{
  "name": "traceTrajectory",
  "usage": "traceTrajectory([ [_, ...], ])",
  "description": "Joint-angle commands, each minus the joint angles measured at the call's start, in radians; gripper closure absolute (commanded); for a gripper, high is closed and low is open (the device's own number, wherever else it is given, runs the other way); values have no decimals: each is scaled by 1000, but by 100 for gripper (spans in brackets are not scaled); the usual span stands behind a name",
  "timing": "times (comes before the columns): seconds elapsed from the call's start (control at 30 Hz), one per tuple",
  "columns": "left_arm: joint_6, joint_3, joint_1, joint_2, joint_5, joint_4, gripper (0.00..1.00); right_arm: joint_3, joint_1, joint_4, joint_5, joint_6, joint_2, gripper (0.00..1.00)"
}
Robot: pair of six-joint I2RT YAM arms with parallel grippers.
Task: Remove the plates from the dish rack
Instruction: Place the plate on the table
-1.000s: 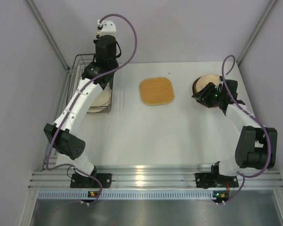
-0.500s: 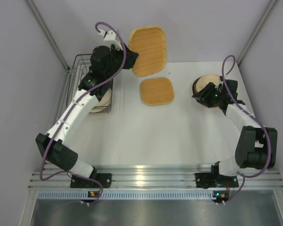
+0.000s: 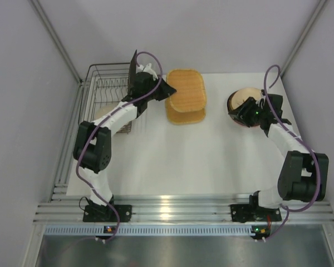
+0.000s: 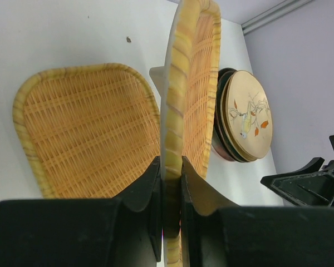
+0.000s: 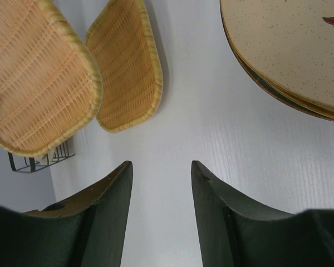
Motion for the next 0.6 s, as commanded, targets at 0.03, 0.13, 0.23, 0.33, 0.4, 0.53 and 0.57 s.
traceTrajectory([
  [0.03,-99,52,26,23,76,251,100,-3,-27,17,-6,-23,-51,53],
  [0.13,-101,67,35,65,78,219,100,-6,-34,18,-10,-24,-50,53],
  [0.23,-113,86,47,115,86,174,100,-6,-37,23,-21,-19,-40,53],
  [0.33,-116,87,58,152,87,171,100,-3,-37,26,-23,-19,-40,53],
  [0.4,-121,89,64,177,87,168,100,-5,-37,24,-24,-19,-39,53],
  [0.53,-140,97,84,214,107,166,100,-3,-37,23,-23,-19,-39,53],
  [0.57,-144,98,87,226,118,166,100,-5,-37,23,-23,-21,-39,53],
])
